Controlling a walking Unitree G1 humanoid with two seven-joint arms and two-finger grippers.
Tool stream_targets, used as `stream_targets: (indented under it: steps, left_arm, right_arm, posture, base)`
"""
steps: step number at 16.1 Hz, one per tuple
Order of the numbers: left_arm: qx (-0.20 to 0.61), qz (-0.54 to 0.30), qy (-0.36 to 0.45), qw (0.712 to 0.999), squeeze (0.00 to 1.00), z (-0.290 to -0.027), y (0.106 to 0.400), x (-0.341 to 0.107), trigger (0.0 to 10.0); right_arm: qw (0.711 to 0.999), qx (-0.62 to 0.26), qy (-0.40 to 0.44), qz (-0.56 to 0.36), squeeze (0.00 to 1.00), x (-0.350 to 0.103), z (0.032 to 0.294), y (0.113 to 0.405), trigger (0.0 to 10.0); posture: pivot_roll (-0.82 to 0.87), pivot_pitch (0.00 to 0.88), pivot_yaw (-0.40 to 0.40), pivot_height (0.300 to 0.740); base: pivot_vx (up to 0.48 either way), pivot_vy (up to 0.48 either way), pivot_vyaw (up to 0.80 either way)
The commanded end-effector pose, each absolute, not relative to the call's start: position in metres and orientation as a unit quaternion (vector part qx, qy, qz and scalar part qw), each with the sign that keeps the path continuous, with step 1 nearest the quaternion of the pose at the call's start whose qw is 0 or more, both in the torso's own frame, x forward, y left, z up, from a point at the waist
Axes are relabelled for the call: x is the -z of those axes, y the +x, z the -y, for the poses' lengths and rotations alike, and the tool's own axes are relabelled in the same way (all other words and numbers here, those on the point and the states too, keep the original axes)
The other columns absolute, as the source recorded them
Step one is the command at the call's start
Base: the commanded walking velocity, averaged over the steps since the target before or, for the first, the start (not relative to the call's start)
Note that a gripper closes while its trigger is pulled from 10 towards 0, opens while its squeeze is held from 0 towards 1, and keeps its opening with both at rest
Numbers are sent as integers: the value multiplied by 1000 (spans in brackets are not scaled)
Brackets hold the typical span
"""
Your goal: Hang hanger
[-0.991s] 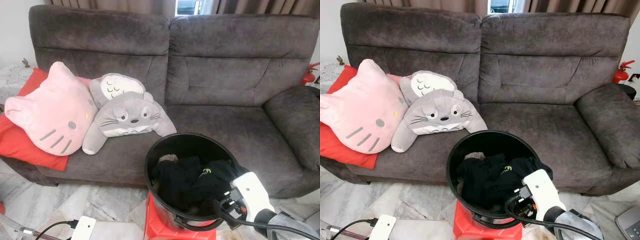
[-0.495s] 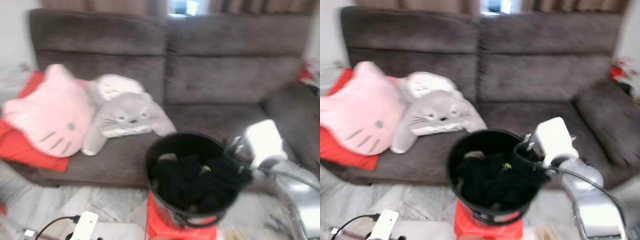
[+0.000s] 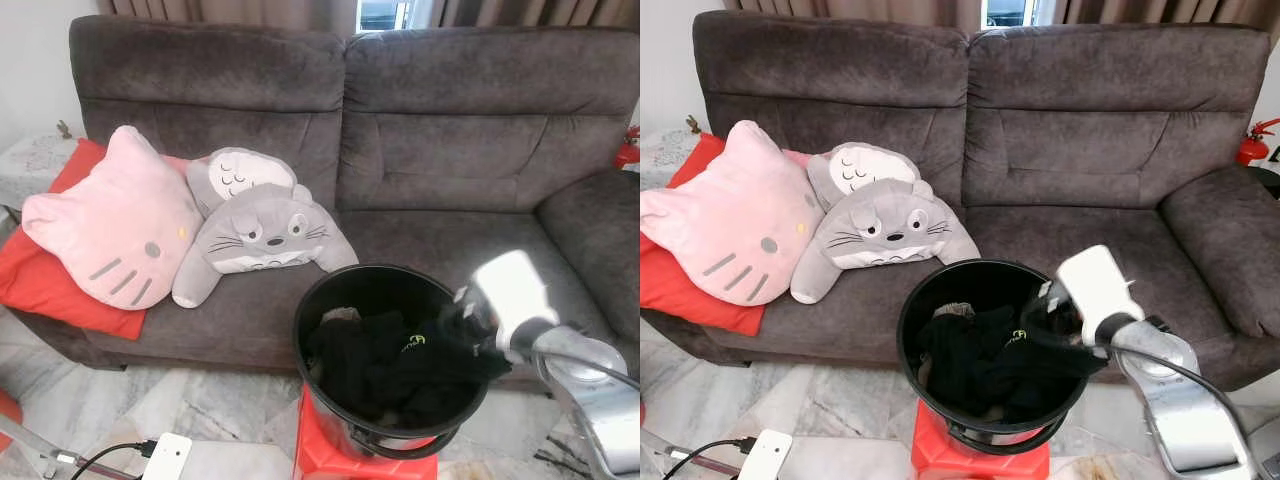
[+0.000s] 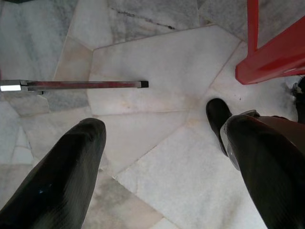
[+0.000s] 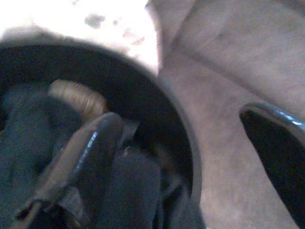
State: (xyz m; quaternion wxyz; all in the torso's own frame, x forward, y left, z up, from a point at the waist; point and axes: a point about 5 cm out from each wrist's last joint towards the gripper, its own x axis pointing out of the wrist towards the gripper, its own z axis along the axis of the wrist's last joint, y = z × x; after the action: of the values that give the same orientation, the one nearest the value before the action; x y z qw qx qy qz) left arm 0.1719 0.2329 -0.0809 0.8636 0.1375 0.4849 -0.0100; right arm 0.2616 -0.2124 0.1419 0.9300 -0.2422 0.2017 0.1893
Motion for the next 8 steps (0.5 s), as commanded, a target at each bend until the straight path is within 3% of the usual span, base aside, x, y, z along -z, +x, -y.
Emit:
stream_targets:
  steps: [1, 4, 8]
  left_arm:
    - [13, -489, 142, 861, 0, -234, 171, 81, 10000]
    - [10, -488, 140, 862, 0, -234, 171, 81, 10000]
    - [7, -488, 138, 862, 0, -234, 171, 81, 10000]
  right_arm:
    - [907, -244, -266, -216, 0, -137, 209, 262, 10000]
    - [850, -359, -305, -235, 0, -133, 207, 259, 10000]
    - [834, -392, -301, -245, 0, -131, 208, 269, 10000]
  posture:
    - [-146, 0, -1, 740]
    - [-138, 0, -5, 740]
    - [-130, 0, -8, 740]
  base:
    - [0, 0, 0]
    - [0, 0, 0]
    - [0, 0, 0]
